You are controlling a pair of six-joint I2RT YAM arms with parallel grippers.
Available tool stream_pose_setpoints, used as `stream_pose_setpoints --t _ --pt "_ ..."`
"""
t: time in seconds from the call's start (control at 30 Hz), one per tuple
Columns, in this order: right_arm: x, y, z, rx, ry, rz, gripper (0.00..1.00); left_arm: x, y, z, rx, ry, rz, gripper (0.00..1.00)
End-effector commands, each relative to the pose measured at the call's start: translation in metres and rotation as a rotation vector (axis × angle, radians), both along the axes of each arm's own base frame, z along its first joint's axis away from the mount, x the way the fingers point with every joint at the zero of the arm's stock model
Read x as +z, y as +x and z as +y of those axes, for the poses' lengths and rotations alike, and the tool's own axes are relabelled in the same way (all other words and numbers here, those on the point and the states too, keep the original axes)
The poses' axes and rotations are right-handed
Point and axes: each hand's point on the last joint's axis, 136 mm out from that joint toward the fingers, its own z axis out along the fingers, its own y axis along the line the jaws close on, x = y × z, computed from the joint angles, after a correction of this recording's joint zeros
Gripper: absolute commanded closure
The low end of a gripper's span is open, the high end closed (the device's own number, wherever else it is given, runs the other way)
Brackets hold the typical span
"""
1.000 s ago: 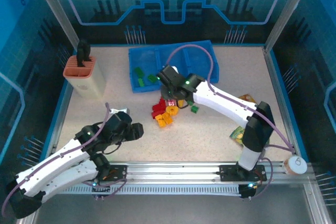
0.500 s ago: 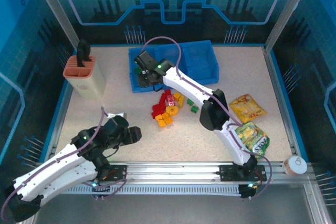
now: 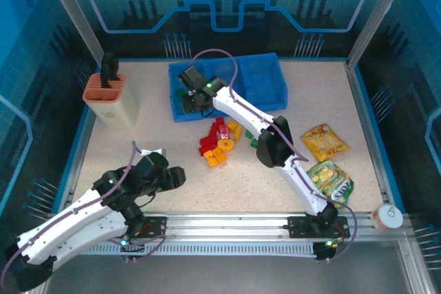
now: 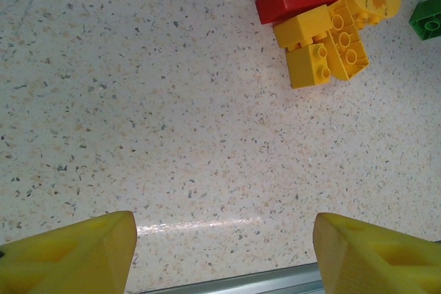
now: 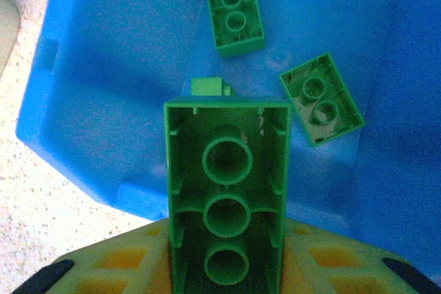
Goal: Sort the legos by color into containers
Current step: Place the lego in the container.
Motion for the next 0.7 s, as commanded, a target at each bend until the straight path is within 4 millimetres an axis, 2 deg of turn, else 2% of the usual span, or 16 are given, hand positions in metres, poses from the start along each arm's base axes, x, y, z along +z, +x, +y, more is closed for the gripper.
stream_pose_setpoints --t 0.0,0.07,0.1,0.13,0.2,0.27,0.37,0.47,0.53,0.67 --pt "-0.011 0.007 0.001 -0.021 0.014 0.018 0.59 -0.003 -0.006 0.005 0.001 0.015 0.013 0.31" --pt "-0.01 0.008 0.002 -0.027 0.027 0.022 0.53 -0.001 -0.006 0.006 0.0 0.012 0.009 0.31" --pt "-0.006 0.008 0.003 -0.027 0.039 0.02 0.45 0.001 -0.006 0.005 -0.002 0.005 0.004 0.31" --pt "0.0 0.007 0.004 -0.027 0.047 0.014 0.39 0.003 -0.006 0.004 -0.006 -0.005 -0.002 0.31" --pt "0.016 0.008 0.002 -0.042 0.053 -0.015 0.34 0.008 -0.005 0.001 -0.019 -0.022 -0.015 0.31" --pt "0.034 0.007 -0.002 -0.059 0.056 -0.043 0.34 0.013 -0.004 -0.002 -0.029 -0.032 -0.027 0.31" --pt "0.072 -0.002 -0.007 -0.055 0.078 -0.101 0.35 0.025 -0.001 -0.005 -0.041 -0.041 -0.053 0.31" --pt "0.122 -0.016 -0.015 -0.043 0.129 -0.175 0.35 0.036 0.004 -0.012 -0.064 -0.043 -0.08 0.31" --pt "0.15 -0.028 -0.025 -0.04 0.157 -0.217 0.34 0.043 0.009 -0.02 -0.087 -0.035 -0.092 0.31" --pt "0.185 -0.052 -0.053 -0.045 0.186 -0.275 0.33 0.056 0.02 -0.043 -0.15 -0.025 -0.122 0.31"
